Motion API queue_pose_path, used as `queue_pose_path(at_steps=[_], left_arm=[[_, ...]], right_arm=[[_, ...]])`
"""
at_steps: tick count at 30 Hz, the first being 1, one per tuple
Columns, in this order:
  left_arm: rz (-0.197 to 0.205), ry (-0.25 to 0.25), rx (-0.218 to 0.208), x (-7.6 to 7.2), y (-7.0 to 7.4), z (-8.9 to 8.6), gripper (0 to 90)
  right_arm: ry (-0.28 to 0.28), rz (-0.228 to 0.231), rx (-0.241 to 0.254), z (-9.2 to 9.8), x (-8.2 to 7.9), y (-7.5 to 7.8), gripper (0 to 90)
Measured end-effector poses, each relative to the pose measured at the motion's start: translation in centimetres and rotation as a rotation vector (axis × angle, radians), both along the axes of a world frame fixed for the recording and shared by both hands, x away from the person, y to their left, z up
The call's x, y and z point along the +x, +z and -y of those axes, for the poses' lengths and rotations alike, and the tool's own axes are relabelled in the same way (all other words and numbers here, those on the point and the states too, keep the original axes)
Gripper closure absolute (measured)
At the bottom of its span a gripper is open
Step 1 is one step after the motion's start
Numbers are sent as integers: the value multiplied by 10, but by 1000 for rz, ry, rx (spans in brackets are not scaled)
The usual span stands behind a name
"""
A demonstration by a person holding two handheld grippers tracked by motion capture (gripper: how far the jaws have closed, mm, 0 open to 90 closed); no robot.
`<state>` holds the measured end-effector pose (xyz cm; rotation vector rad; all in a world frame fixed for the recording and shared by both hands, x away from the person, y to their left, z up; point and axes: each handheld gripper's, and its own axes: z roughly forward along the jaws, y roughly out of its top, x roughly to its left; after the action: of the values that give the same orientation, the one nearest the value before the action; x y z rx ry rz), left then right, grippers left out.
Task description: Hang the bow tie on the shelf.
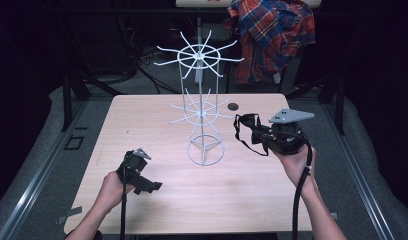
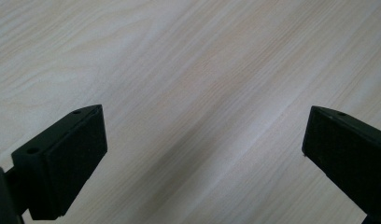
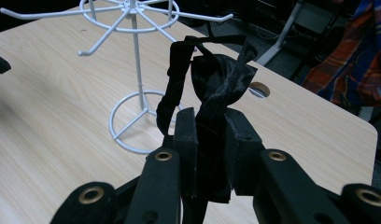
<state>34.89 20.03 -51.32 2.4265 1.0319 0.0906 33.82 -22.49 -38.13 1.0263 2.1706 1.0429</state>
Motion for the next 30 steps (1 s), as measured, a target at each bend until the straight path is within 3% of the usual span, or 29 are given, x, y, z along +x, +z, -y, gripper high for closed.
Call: queue_pose_path(at_steps=[9, 22, 30], left_arm=[[-2, -3, 0, 0, 0, 0, 2], [-3, -6, 3, 0, 0, 0, 2], [-1, -9, 4, 0, 0, 1, 2]], right_arm=[[-6, 2, 32, 0, 12, 0, 765], [-17, -49, 78, 3, 34, -12, 764], [-24, -43, 73, 3, 32, -12, 764]])
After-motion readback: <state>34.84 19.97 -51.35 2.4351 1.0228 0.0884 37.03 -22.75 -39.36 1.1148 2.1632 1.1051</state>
